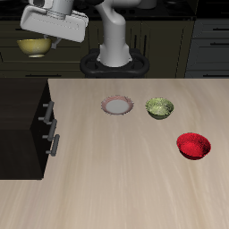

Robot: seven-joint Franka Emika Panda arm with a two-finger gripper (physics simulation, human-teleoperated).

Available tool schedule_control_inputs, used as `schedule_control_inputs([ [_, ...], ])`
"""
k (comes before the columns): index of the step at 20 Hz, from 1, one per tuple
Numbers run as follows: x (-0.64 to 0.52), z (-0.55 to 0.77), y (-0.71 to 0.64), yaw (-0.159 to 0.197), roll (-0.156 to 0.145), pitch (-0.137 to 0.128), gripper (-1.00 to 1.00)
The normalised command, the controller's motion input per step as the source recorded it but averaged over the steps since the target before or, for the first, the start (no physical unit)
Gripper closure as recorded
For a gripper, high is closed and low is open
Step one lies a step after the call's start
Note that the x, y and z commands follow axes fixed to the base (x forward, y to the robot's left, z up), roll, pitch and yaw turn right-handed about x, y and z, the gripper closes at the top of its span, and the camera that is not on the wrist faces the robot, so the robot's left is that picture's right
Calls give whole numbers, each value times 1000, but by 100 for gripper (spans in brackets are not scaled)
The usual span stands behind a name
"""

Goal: Place the yellow bowl on top of the wooden cabinet

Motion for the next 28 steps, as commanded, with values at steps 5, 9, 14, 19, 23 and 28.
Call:
schedule_control_inputs([
  [5, 95, 95, 90, -10, 6, -4, 100],
  [9, 206, 75, 8, -5, -14, 3, 100],
  [14, 58, 20, 115, 16, 25, 0, 100],
  [19, 31, -9, 3, -12, -13, 7, 100],
  [23, -16, 15, -8, 15, 0, 1, 100],
  [28, 43, 115, -213, 1, -36, -13, 100],
])
